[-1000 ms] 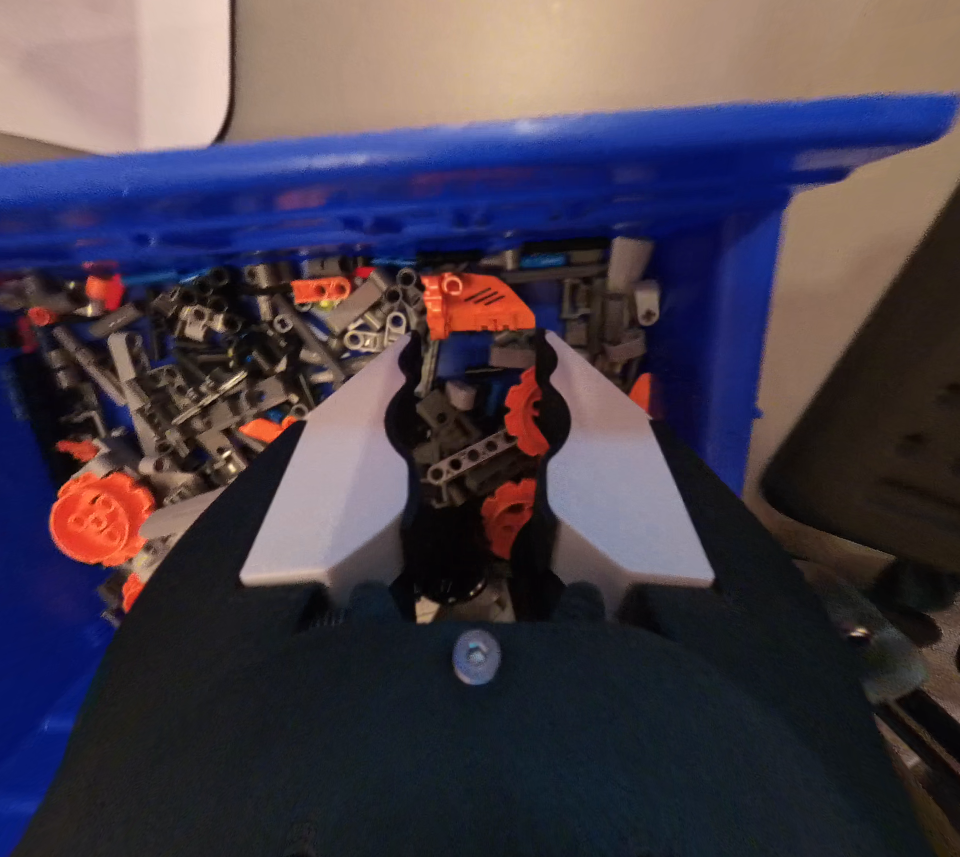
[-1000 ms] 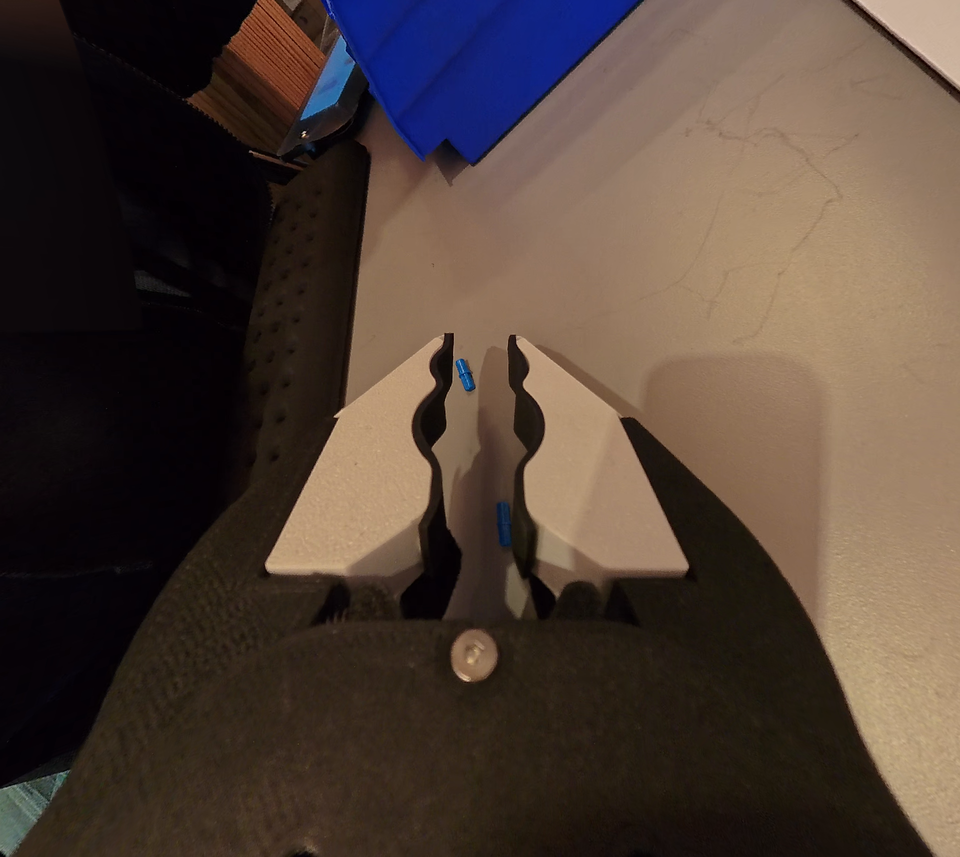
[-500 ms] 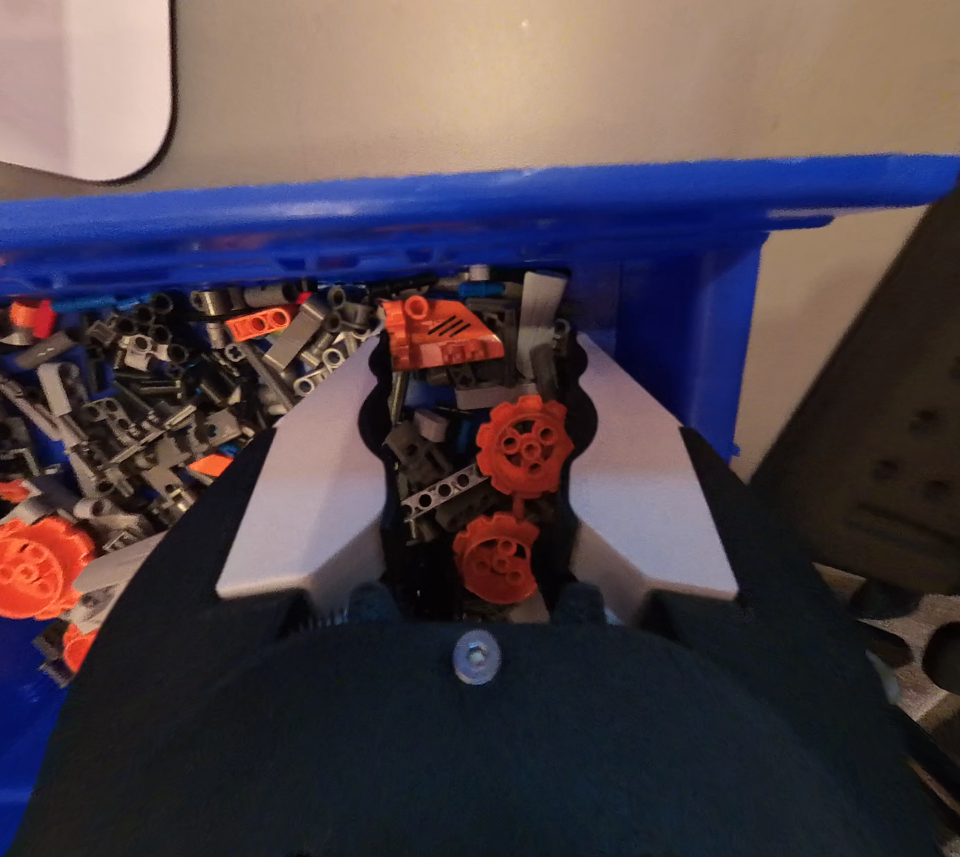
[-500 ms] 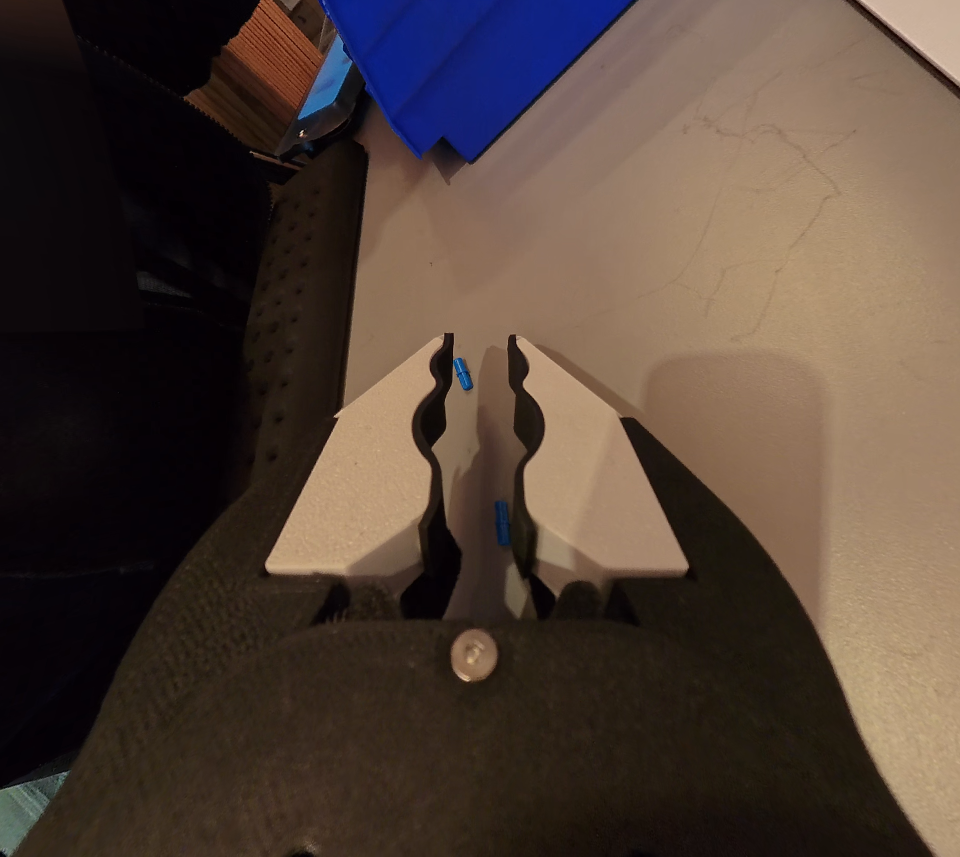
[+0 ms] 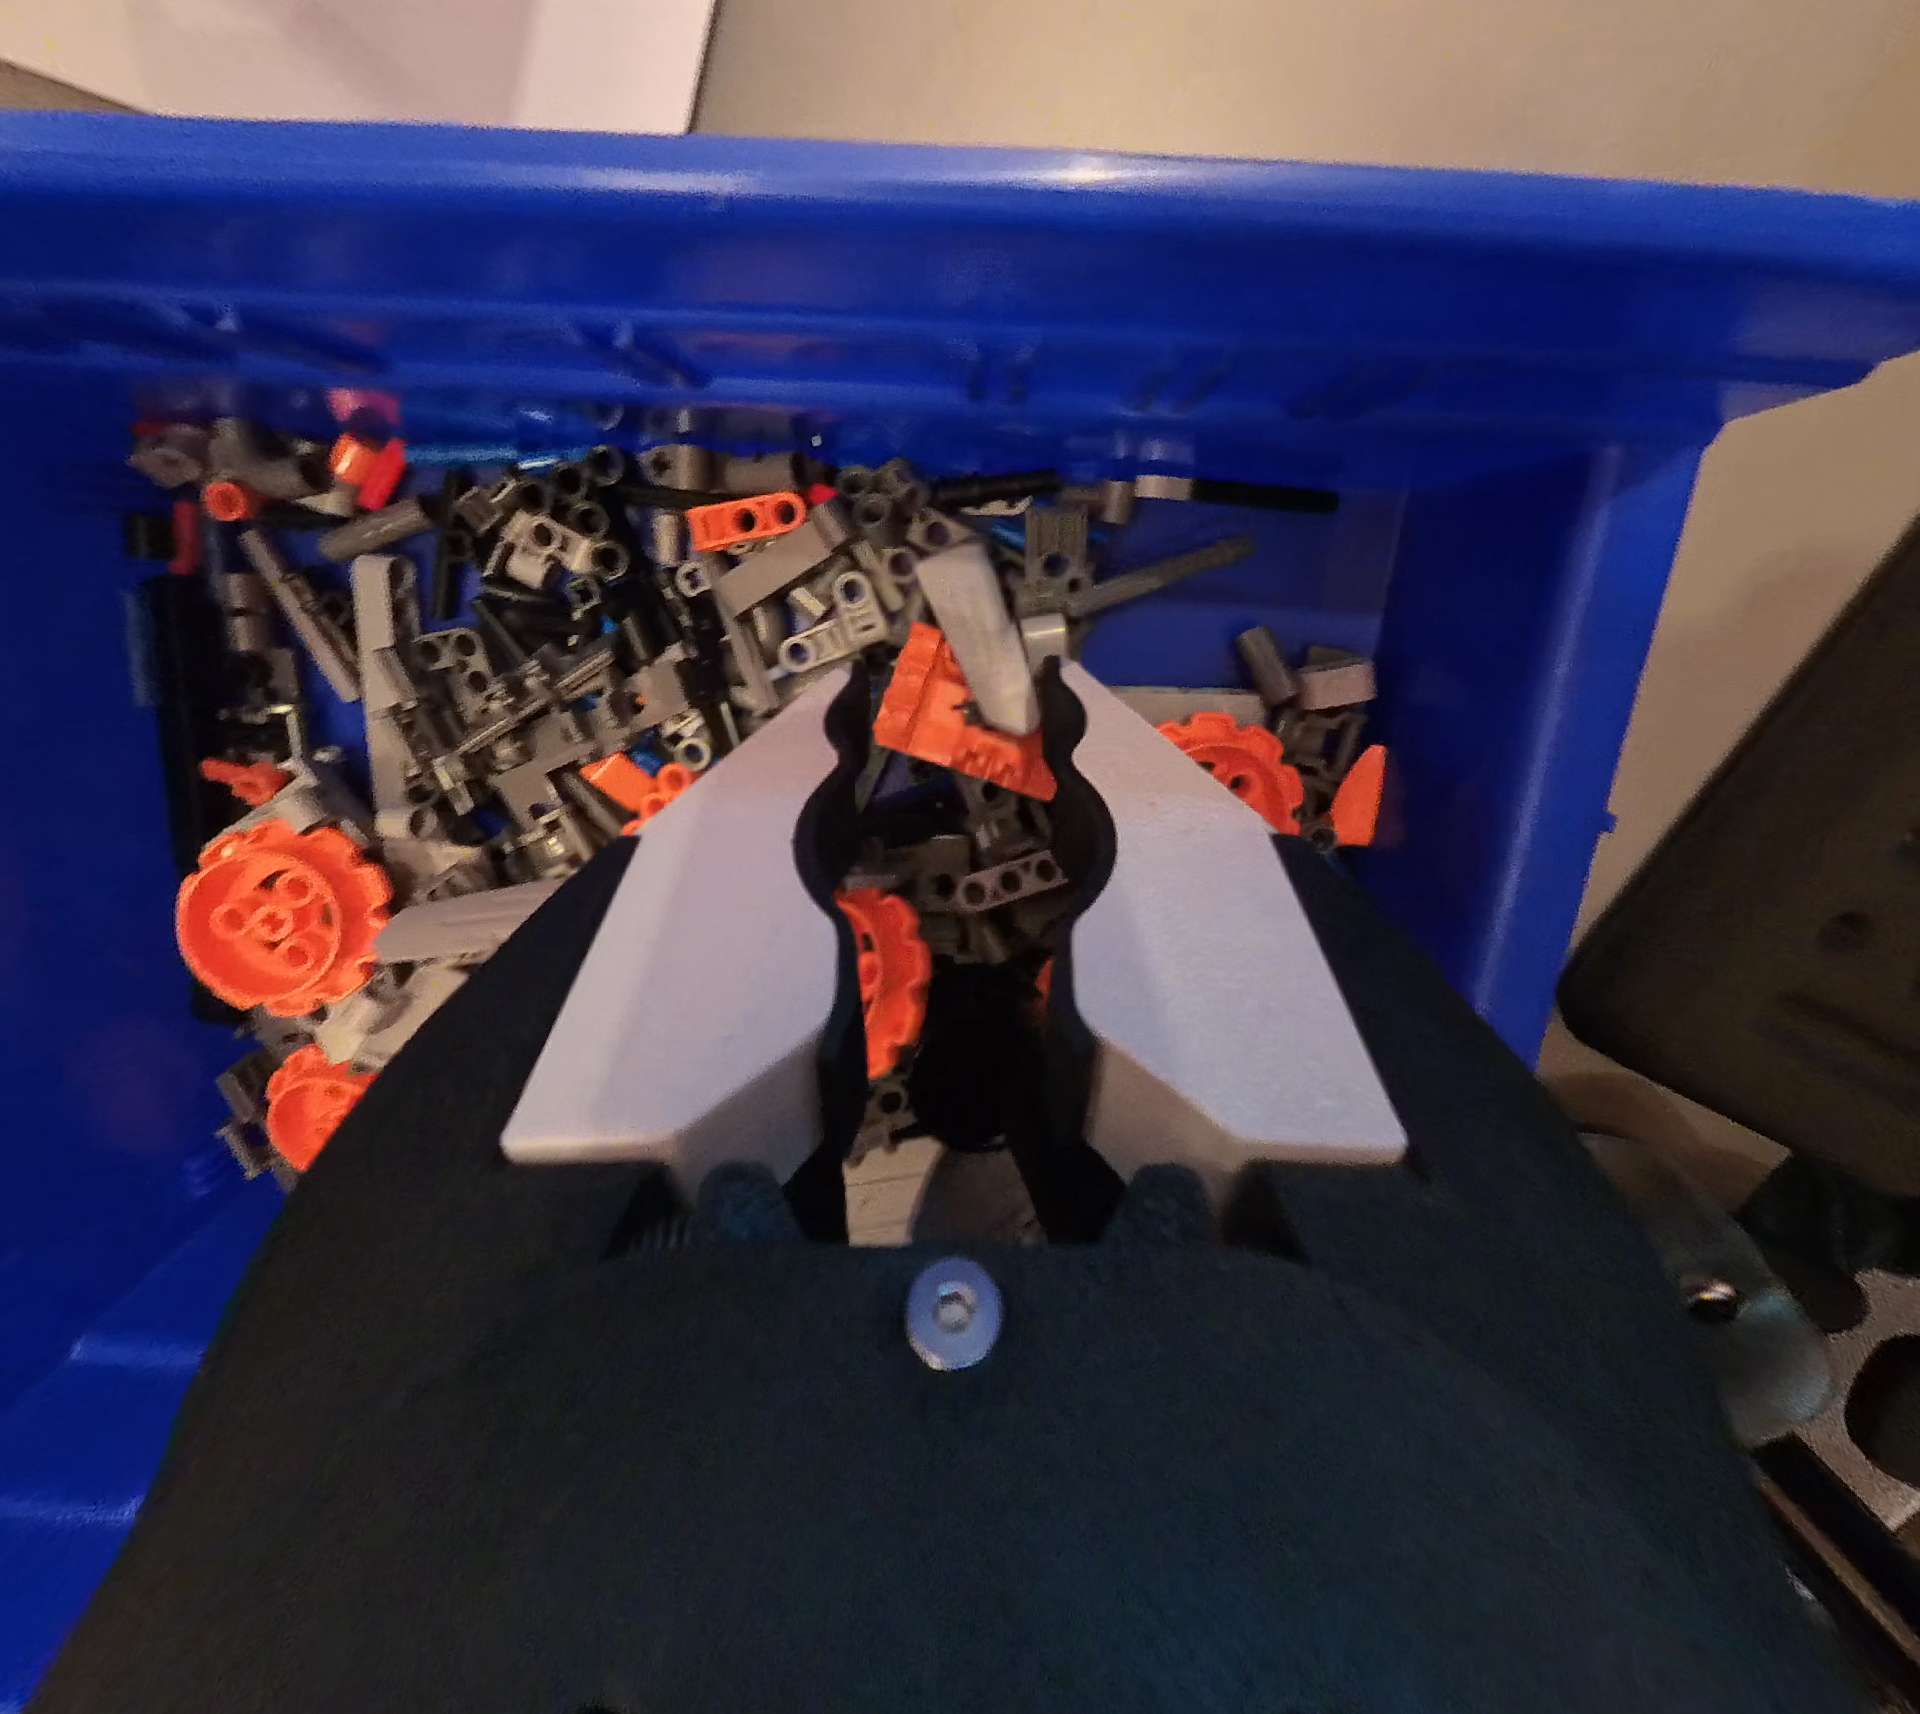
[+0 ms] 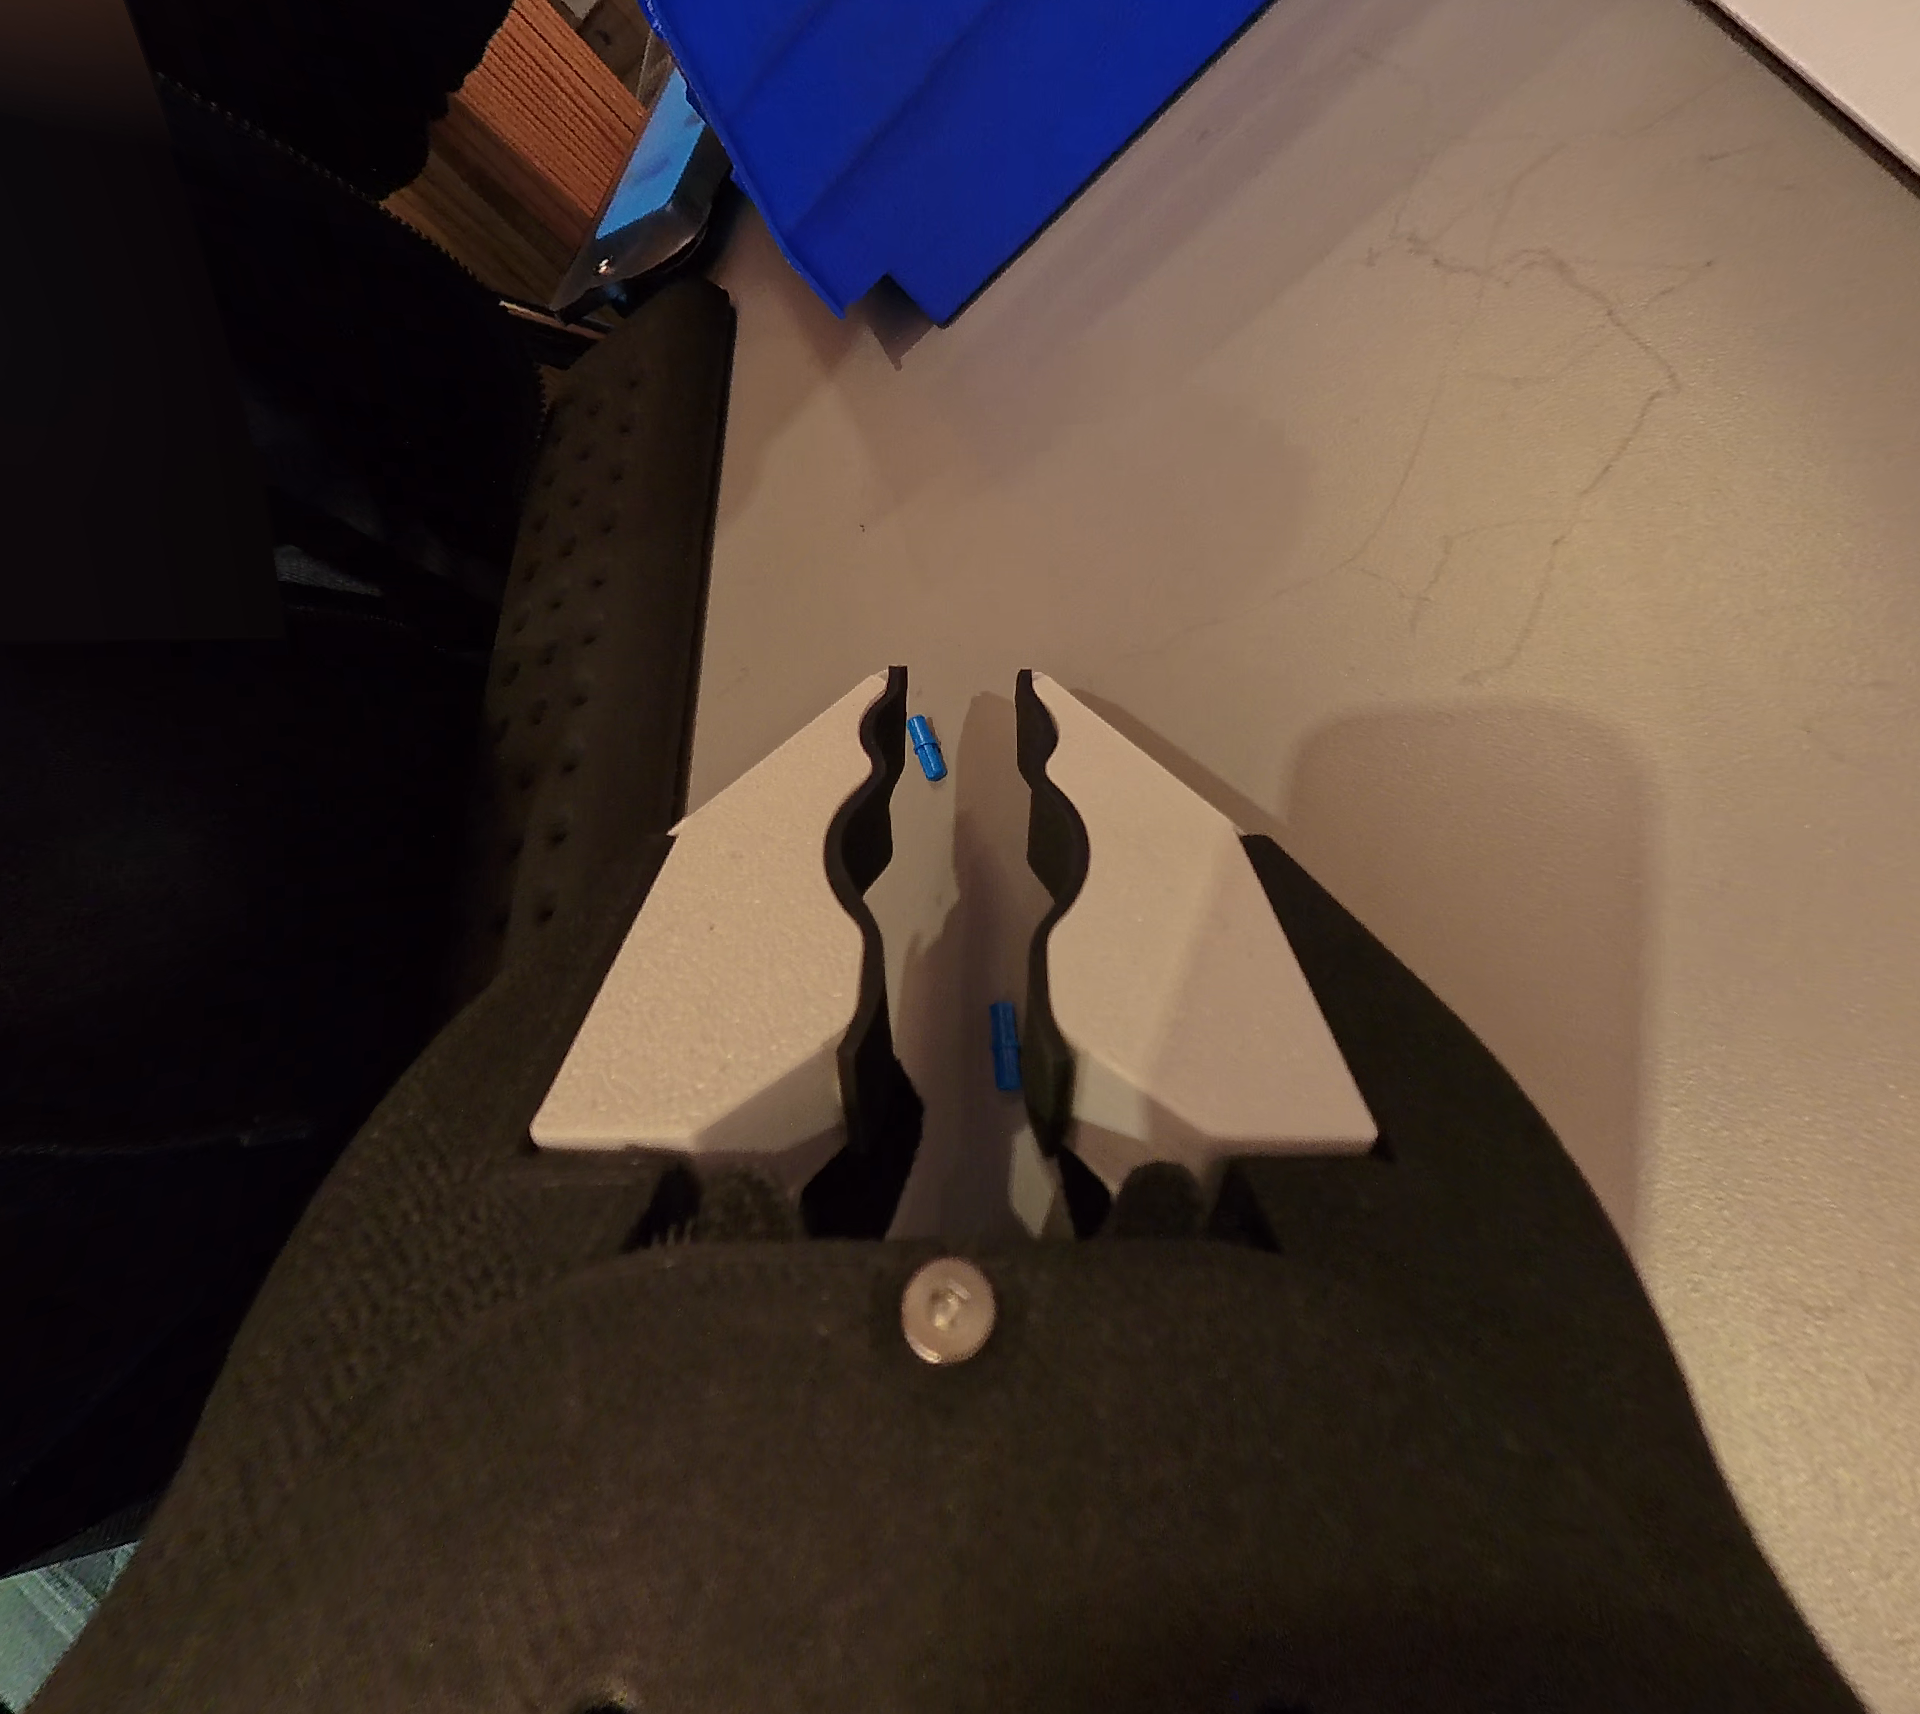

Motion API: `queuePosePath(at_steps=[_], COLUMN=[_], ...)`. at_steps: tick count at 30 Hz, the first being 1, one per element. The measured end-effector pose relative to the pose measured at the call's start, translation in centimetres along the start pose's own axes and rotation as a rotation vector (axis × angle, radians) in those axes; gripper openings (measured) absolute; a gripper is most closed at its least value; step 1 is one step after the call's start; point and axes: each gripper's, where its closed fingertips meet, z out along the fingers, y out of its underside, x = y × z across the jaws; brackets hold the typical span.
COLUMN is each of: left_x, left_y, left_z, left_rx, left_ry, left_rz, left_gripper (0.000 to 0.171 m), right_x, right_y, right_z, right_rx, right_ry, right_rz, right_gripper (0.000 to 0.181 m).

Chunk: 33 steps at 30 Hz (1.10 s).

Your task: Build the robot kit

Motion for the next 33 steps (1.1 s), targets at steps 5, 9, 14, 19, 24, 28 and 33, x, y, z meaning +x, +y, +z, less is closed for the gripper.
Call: queuePosePath(at_steps=[5, 9, 14, 19, 24, 28, 33], left_x=[2.2, 3.7, 3.6, 2.5, 0.8, 0.7, 1.2], left_y=[1.2, 2.4, 3.0, 2.4, 2.0, 2.3, 3.4], left_z=[-1.0, -1.0, 0.3, 0.6, 0.2, -0.2, -0.7], left_rx=[-0.055, -0.112, -0.162, -0.131, -0.098, -0.098, -0.141], left_ry=[0.115, 0.174, 0.131, 0.086, 0.047, 0.057, 0.086], left_rz=[0.093, 0.164, 0.208, 0.189, 0.130, 0.118, 0.145], left_gripper=[0.058, 0.068, 0.062, 0.040, 0.040, 0.049, 0.058], right_x=[0.0, 0.0, 0.0, 0.0, 0.0, 0.0, 0.0], right_y=[0.0, 0.0, 0.0, 0.0, 0.0, 0.0, 0.0], right_z=[0.0, 0.0, 0.0, 0.0, 0.0, 0.0, 0.0], right_rx=[0.001, 0.000, 0.001, 0.001, 0.001, 0.001, 0.001], right_ry=[0.000, 0.000, 0.001, 0.001, 0.001, 0.001, 0.001], right_rz=[0.001, 0.000, 0.000, -0.001, 0.000, 0.001, 0.001], right_gripper=[0.019, 0.019, 0.019, 0.019, 0.019, 0.019, 0.019])
